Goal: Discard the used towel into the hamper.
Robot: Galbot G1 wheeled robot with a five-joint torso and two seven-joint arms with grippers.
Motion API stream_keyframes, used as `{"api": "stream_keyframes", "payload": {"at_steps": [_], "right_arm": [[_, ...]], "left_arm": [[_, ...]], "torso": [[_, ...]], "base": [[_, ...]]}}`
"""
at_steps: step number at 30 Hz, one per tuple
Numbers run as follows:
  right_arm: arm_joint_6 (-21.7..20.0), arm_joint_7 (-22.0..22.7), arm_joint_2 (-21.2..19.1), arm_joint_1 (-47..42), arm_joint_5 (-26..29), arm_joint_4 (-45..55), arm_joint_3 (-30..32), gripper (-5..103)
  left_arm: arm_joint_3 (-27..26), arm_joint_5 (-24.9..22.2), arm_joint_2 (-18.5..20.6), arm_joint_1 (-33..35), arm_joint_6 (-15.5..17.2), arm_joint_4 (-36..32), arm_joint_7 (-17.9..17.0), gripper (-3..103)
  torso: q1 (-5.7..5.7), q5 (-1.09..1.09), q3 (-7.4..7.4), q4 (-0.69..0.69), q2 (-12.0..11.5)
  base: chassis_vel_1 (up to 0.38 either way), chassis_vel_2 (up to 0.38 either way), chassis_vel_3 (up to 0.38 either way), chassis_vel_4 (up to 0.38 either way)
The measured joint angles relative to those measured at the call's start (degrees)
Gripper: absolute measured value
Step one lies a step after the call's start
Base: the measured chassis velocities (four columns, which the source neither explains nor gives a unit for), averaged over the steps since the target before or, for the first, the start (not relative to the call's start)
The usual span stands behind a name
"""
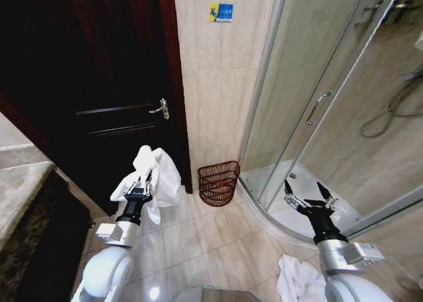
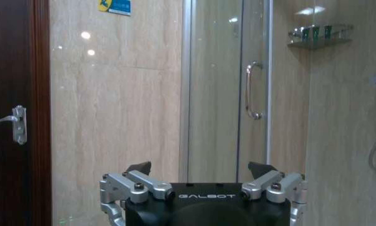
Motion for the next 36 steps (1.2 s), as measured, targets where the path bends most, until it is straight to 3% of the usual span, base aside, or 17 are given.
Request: {"api": "stream_keyframes", "payload": {"at_steps": [25,36], "right_arm": [[0.9,-0.1,1.4,-0.9,-0.9,-1.3,-0.3,100],[1.1,-0.6,1.3,-0.8,-1.5,-3.3,-0.5,100]], "left_arm": [[0.1,-0.3,0.0,-0.8,-0.1,2.3,0.0,12],[-0.2,-0.4,-0.4,-1.2,-1.7,4.9,0.2,12]], "torso": [[-3.19,0.00,-3.92,0.00,-7.1],[-4.72,0.00,-5.86,0.00,-10.6]], "base": [[0.000,0.000,0.000,0.000],[0.000,0.000,0.000,0.000]]}}
